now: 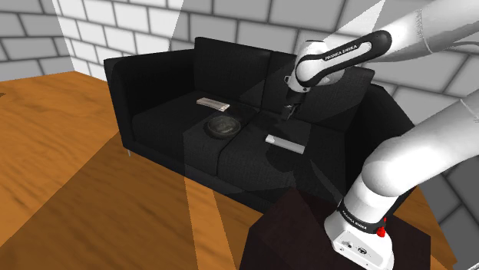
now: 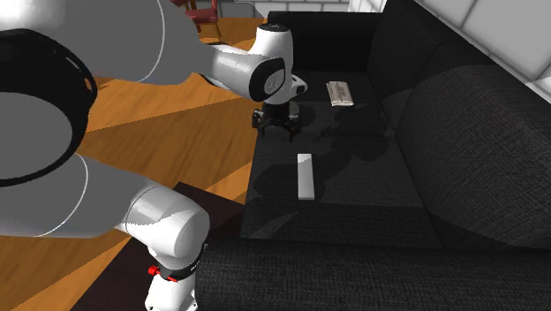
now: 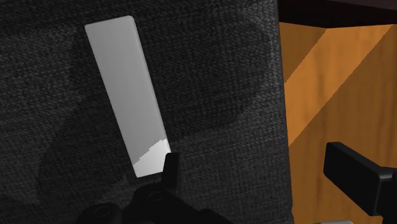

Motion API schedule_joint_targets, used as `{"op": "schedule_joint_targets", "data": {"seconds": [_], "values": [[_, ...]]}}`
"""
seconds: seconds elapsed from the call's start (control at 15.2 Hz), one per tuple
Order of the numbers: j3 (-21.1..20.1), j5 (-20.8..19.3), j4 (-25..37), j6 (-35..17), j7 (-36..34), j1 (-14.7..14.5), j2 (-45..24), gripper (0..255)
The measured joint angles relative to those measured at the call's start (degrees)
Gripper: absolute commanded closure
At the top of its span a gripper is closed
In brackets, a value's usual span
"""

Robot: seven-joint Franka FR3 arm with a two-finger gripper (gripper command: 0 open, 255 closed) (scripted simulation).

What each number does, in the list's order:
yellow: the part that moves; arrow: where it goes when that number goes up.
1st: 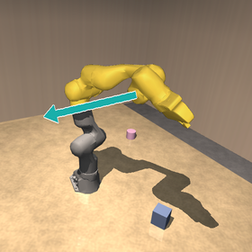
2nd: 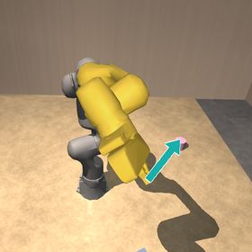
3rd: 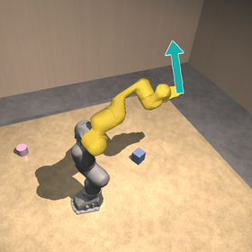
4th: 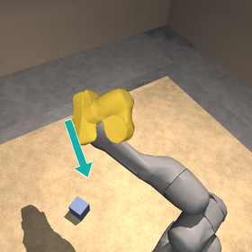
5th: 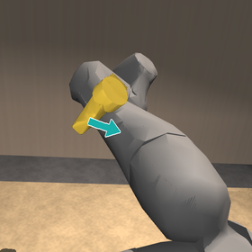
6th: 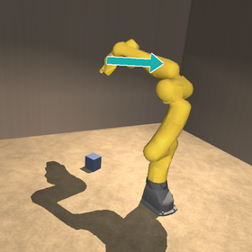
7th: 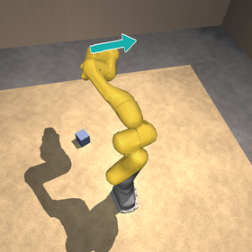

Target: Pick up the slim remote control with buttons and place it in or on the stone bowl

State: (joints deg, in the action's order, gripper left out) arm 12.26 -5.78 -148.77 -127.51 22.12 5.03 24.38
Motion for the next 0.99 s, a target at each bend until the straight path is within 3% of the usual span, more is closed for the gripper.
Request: {"op": "schedule_joint_targets", "data": {"seconds": [0.46,0.99], "values": [[5.3,0.0,0.4,-11.4,7.2,1.5,-12.1,0],[8.1,6.5,4.6,-22.5,16.6,2.1,-28.2,0]]}}
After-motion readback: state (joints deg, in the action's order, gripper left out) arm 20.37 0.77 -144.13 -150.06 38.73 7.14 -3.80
